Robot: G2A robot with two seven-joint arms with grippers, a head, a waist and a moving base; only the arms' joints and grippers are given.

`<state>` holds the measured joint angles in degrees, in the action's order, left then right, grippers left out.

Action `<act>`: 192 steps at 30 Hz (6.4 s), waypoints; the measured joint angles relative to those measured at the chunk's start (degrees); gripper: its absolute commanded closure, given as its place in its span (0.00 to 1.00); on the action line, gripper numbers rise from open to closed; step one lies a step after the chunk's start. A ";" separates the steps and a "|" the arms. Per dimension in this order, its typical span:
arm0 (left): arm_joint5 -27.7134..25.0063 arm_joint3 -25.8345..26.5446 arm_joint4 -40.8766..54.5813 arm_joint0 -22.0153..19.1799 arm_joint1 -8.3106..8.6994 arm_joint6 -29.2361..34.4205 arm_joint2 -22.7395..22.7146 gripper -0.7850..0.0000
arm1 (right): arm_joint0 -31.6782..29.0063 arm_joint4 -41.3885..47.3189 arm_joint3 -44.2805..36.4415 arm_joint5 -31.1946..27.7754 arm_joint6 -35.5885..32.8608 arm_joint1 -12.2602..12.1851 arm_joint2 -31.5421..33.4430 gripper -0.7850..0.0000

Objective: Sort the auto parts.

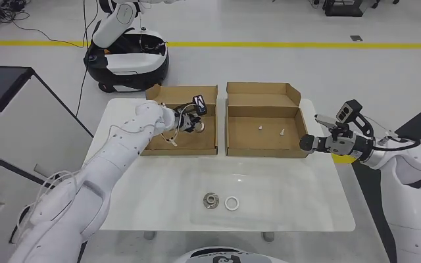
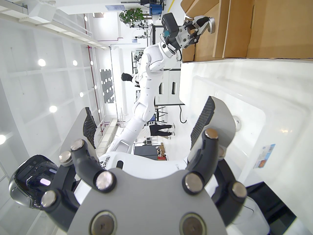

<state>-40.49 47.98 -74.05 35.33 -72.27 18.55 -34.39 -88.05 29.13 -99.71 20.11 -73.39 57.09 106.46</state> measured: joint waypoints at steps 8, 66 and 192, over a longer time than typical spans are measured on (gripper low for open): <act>-1.43 -3.11 -3.94 -0.86 -1.25 -1.96 1.96 1.00 | 0.00 0.00 0.00 0.00 0.00 0.00 0.00 0.00; 0.32 57.77 15.55 18.08 5.00 37.48 -12.05 0.00 | 0.00 0.00 0.00 0.00 0.00 0.00 0.00 0.00; 16.97 37.32 37.91 5.50 -5.33 60.59 19.27 1.00 | 0.00 0.00 0.00 0.00 0.00 0.00 0.00 0.00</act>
<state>-23.53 85.30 -36.14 40.83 -77.60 79.14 -15.12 -88.05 29.13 -99.71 20.11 -73.39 57.09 106.46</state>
